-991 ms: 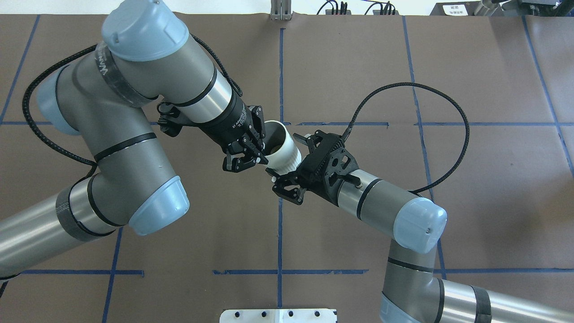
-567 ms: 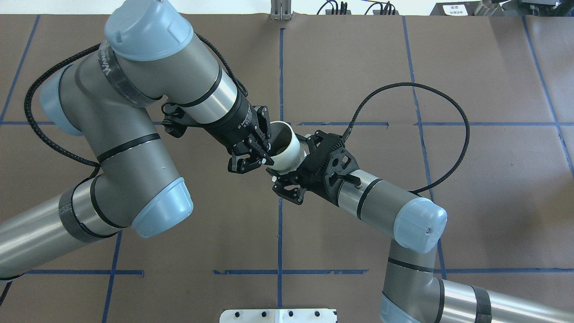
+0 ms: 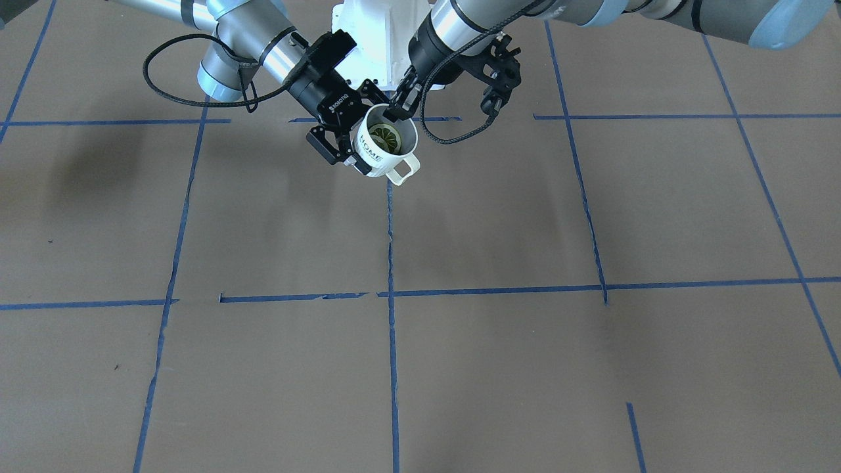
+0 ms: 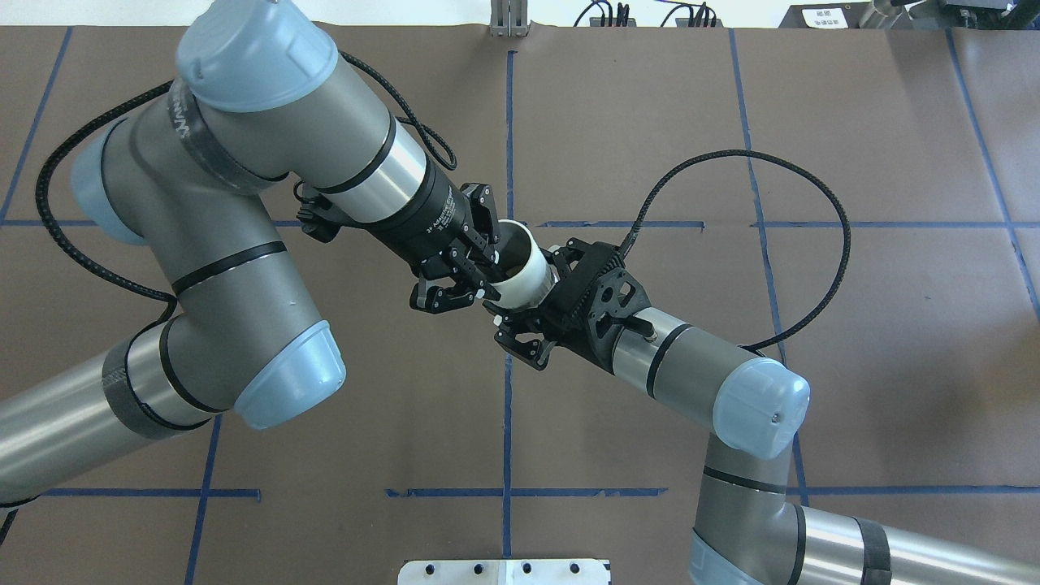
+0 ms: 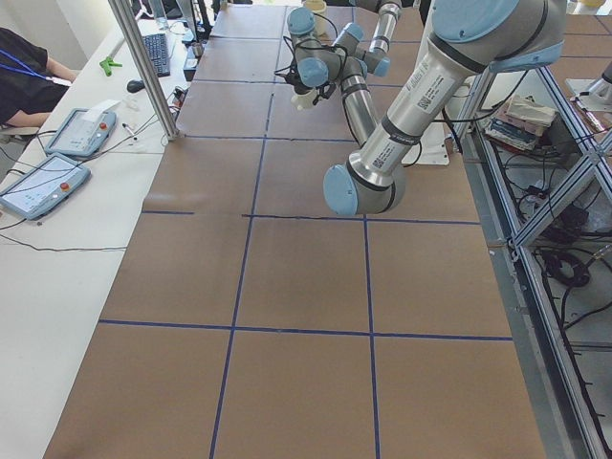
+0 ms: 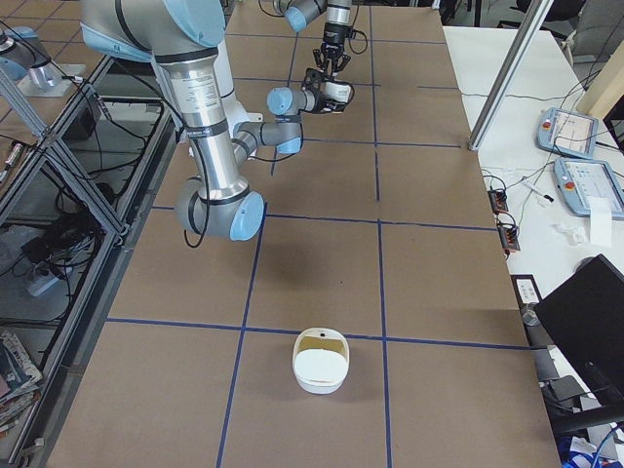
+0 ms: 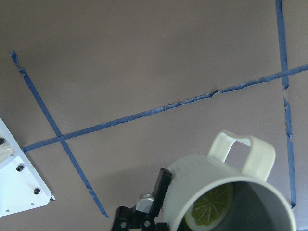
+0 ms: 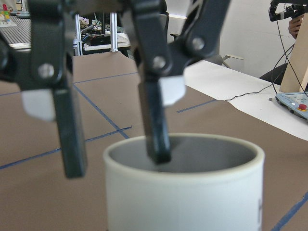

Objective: Left arm hands cup to right arm to dump lemon

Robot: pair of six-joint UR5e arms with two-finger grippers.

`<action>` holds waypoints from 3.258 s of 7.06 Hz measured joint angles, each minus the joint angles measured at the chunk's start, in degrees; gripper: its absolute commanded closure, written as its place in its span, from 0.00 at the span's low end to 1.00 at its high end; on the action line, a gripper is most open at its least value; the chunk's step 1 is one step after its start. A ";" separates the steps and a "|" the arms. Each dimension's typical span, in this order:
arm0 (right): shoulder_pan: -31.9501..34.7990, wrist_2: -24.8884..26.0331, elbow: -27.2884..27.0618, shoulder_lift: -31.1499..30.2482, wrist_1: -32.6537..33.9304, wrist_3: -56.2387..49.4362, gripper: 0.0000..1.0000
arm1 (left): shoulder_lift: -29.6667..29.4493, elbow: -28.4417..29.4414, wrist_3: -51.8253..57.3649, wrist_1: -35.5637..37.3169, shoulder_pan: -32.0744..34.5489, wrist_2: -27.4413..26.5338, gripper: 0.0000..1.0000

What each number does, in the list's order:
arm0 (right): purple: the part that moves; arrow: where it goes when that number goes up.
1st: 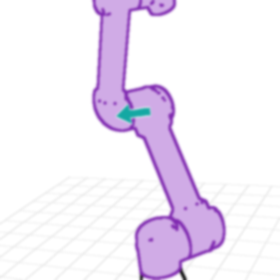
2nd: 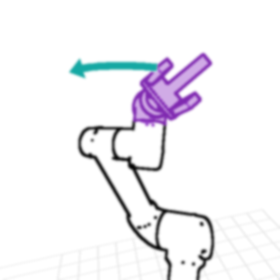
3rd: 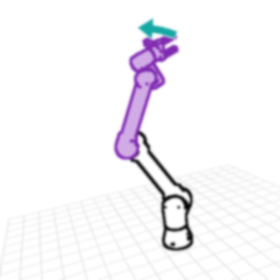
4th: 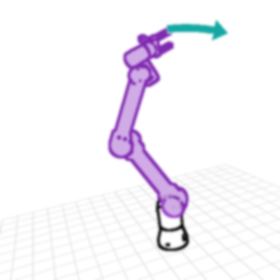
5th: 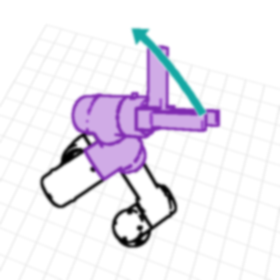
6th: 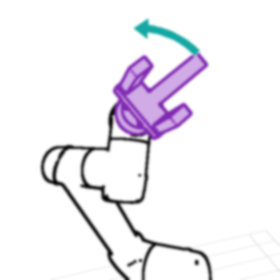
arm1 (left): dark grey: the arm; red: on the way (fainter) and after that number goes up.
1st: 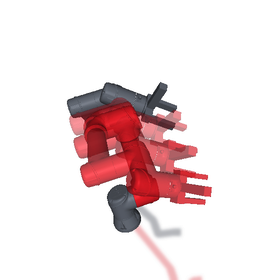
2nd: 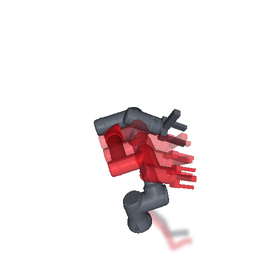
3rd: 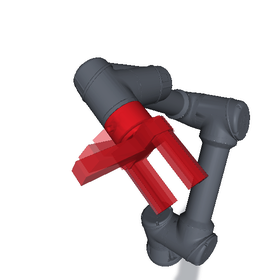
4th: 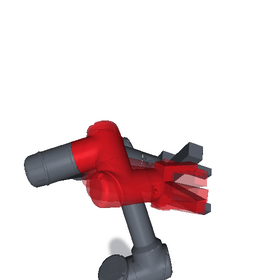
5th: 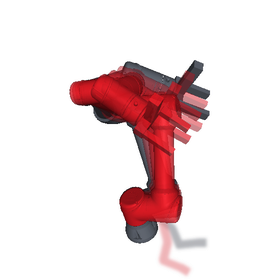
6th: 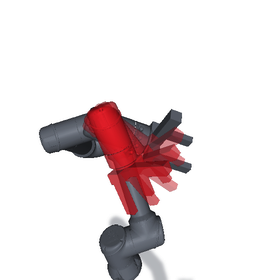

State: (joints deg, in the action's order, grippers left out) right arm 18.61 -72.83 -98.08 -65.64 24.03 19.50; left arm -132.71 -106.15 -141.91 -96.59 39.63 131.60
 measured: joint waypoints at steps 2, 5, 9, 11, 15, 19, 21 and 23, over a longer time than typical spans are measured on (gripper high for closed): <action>-0.05 -0.05 0.00 -0.23 0.14 0.01 0.66 | 2.94 -0.01 5.68 -0.12 7.23 7.30 0.00; 0.39 -0.12 -0.05 -0.35 1.49 0.01 0.75 | 11.63 -0.35 27.51 0.08 11.48 8.30 0.00; 3.35 -0.27 -0.30 -1.31 4.54 0.81 0.84 | 21.21 -0.72 63.05 0.09 8.69 -8.49 0.00; 5.38 -0.31 -1.60 -4.65 4.95 5.28 0.87 | 26.92 -0.72 86.81 -0.15 9.09 -10.37 0.00; 17.40 -8.79 -8.90 -20.70 3.83 16.36 0.82 | 29.56 -0.17 99.65 -0.34 9.55 -10.97 0.00; 25.01 -15.37 -6.24 -40.34 -18.92 17.14 0.82 | 29.00 -0.48 99.83 2.33 9.67 -9.95 0.00; 26.98 -16.35 6.93 -44.23 -38.39 17.17 0.83 | 28.94 -0.61 97.90 2.57 9.84 -9.80 0.00; 30.96 -18.32 19.59 -46.21 -54.65 18.98 0.84 | 27.68 -0.26 90.82 2.29 9.74 -9.82 0.00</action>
State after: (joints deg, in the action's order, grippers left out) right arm 49.57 -91.15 -78.49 -111.85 -30.62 38.48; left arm -105.03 -106.41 -51.09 -94.30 49.37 121.78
